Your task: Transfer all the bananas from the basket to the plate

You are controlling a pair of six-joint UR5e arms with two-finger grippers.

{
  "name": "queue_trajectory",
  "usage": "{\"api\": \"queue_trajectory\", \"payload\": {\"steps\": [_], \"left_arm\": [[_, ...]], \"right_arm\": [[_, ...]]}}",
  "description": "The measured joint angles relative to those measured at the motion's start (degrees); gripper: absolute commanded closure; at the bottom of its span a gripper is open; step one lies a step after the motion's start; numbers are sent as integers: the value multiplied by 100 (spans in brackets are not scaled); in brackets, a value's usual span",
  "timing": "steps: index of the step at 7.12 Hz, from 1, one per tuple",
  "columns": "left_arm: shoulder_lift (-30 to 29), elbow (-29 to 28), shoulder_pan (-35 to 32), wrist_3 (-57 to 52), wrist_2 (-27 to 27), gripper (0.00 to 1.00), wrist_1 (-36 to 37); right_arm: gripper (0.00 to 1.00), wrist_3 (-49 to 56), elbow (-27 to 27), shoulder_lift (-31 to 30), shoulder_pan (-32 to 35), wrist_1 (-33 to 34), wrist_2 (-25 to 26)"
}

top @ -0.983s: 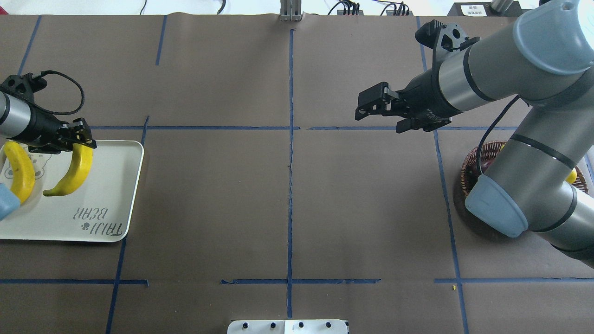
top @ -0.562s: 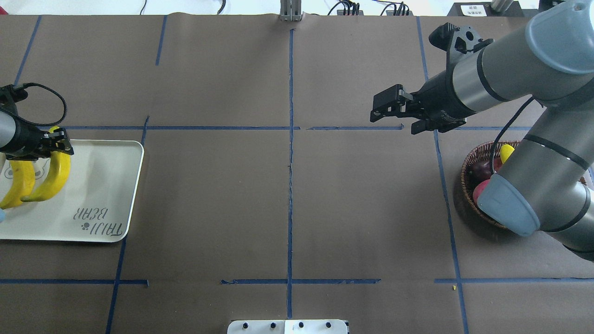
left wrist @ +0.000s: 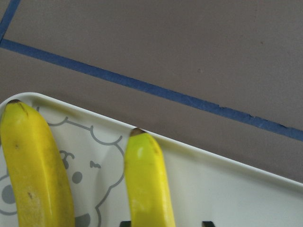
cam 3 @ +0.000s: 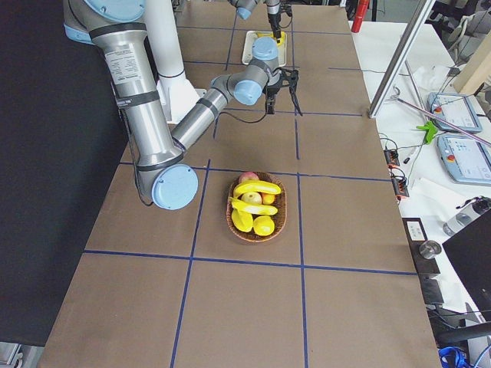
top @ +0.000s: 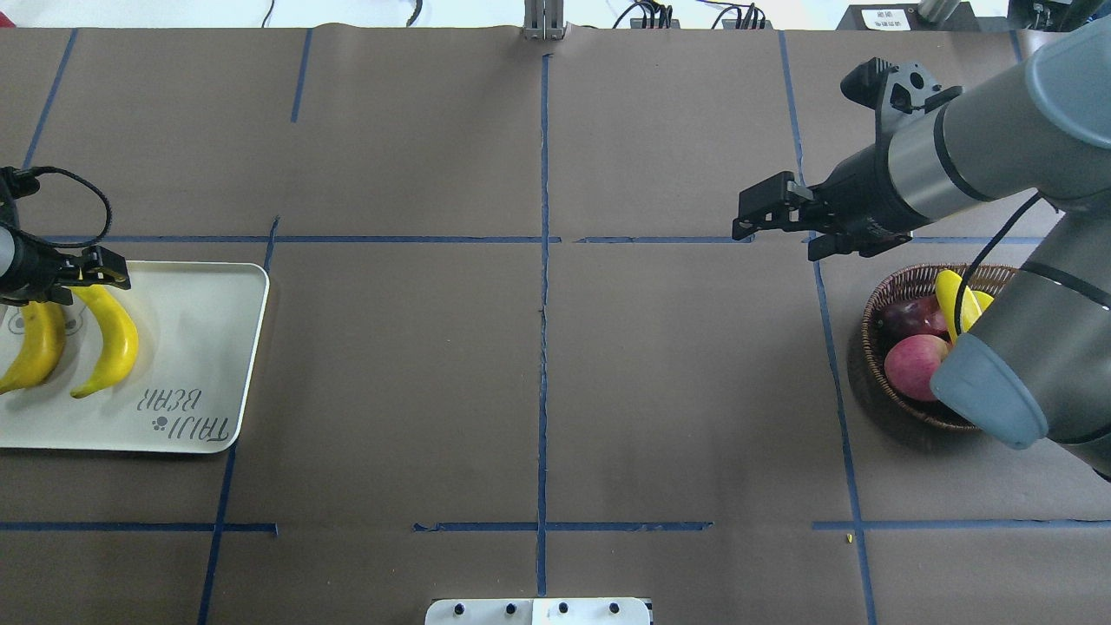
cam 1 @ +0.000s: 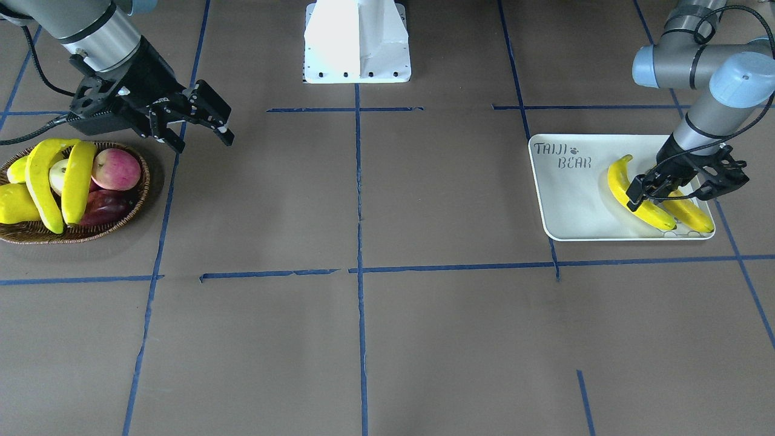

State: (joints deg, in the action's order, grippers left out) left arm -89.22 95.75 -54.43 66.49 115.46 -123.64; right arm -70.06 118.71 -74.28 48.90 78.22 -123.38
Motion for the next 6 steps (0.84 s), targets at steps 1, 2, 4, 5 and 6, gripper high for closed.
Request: {"api": "queue_trajectory", "payload": {"steps": [1, 2, 4, 5, 6], "left_arm": [[-32, 82, 4, 34, 20, 0, -19], [-57, 265, 8, 57, 56, 0, -14], [-179, 621, 17, 219, 235, 0, 44], [-302, 692, 19, 404, 303, 0, 61], [-387, 715, 23, 527, 331, 0, 71]], "right_arm": [[0, 319, 120, -388, 45, -5, 3], [0, 824, 228, -915, 80, -34, 22], [0, 1703, 385, -1854, 152, -175, 41], [0, 1874, 406, -2182, 171, -273, 58], [0, 1940, 316, -2352, 177, -316, 112]]}}
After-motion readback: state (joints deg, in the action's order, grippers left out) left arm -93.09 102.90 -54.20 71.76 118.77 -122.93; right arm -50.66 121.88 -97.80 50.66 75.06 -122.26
